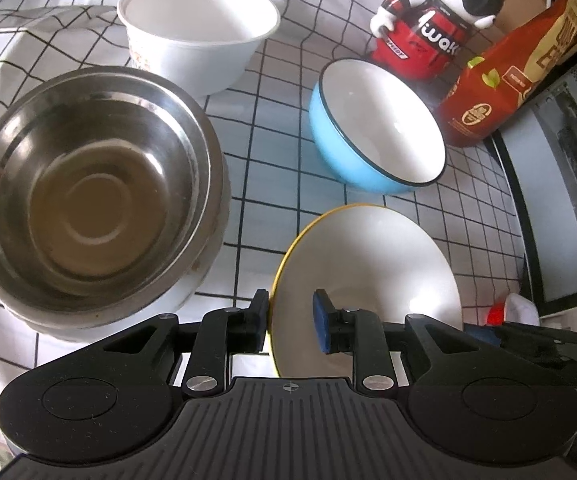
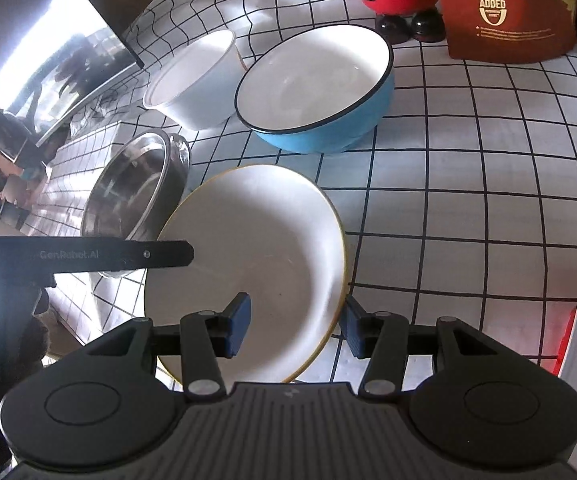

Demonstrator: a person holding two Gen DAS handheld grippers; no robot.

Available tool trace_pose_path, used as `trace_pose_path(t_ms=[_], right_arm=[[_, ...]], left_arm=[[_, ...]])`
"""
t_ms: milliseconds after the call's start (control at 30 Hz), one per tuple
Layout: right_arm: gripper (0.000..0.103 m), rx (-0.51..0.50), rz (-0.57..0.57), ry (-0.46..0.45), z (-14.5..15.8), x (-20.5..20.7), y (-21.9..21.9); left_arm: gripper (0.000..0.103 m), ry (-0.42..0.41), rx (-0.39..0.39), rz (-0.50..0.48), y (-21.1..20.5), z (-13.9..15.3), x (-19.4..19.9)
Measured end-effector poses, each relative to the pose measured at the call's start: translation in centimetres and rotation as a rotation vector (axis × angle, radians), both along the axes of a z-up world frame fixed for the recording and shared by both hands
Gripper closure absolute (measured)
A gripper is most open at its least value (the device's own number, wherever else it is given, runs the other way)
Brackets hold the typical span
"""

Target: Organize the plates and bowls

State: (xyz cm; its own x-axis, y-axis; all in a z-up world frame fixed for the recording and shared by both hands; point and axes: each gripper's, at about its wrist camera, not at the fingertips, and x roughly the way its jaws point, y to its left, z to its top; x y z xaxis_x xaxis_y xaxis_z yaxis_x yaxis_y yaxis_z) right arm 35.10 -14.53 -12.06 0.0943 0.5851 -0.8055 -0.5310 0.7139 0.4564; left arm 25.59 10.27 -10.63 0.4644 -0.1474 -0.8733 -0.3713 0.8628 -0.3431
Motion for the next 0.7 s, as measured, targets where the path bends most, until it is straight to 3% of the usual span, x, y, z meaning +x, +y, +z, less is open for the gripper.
trace_pose_path(t_ms=[300,433,533,700], right_arm=[[0.053,0.002,-0.012,-0.022,0.0,0.0,0.9],[0.053,-0.026,-0.044,-0.076,0.8,0.0,0.8],[0.053,-0.036,-0.081,-0.138,3.2,0.6,0.1],[0.052,-0.019,-0.172,-0.388,11.0,2.6,-0.8]], left_arm=[[0.07,0.014,-0.012,-0.026,0.9,0.5,0.0],[0.07,-0.004,0.03,-0.06,1.0,1.7,0.4],[0.07,-0.053,0.034,-0.091,1.6,4.1,1.2],[0.07,-0.236,0.099,-0.161,2.2,10.8,3.6]])
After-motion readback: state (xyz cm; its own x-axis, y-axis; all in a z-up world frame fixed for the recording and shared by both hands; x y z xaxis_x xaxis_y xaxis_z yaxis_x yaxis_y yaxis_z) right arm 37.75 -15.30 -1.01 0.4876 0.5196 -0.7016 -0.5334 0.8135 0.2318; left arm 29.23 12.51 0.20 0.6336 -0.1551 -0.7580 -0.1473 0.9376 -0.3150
